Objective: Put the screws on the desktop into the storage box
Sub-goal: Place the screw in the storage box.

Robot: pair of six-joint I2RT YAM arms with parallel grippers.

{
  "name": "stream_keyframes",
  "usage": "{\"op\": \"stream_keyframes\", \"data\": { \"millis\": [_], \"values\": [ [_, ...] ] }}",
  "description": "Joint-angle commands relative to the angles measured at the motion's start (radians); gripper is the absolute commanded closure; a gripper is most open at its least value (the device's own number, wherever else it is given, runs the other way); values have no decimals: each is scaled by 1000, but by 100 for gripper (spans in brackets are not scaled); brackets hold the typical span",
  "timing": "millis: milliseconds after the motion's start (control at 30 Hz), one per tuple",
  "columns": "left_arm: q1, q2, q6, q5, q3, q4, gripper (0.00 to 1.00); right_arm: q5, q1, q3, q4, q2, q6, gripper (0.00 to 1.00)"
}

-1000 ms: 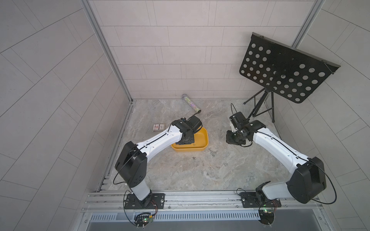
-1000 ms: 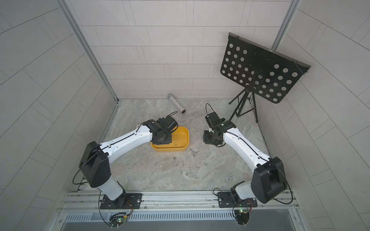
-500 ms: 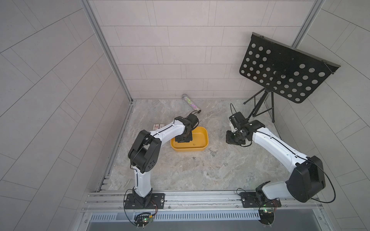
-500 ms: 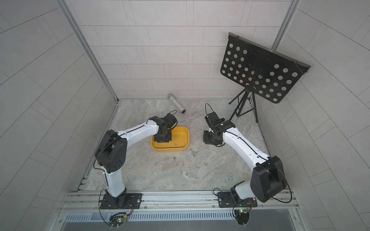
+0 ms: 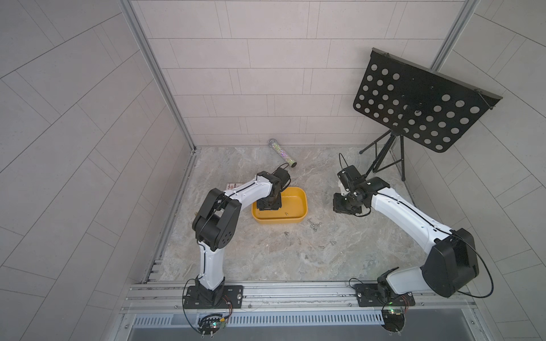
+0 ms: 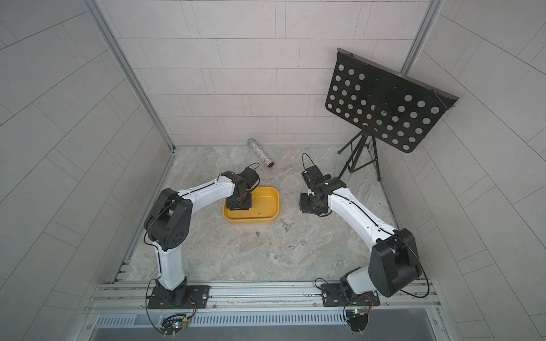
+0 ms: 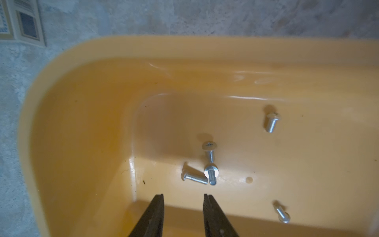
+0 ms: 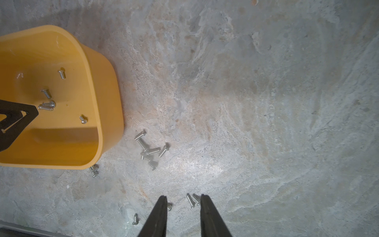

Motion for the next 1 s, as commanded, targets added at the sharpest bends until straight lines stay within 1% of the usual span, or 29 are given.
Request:
{"op": "stream_keyframes", "data": {
  "millis": [0,100,300,533,667,800,967],
  "values": [
    [5,-39,19,-21,19,-19,58,-2,1,-1,-13,-10,-14,68],
    [5,-118,26,-44,4,-29,56,-4,1,4,-23,-30,-21,68],
    [31,-336,60,-37,-64,-23,45,-13,14,-11,-35,-58,-35,68],
    [100,-548,139,-49,-136,-76,43,-6,36,-51,-40,-78,-35,68],
    [149,-657,183,-56,-211,-63,43,-8,61,-84,-43,-89,-26,68],
    [223,-750,212,-36,-285,-44,44,-1,100,-121,-44,-106,-2,68],
    [341,-836,217,61,-392,20,43,8,139,-180,-46,-127,31,68]
  ]
}}
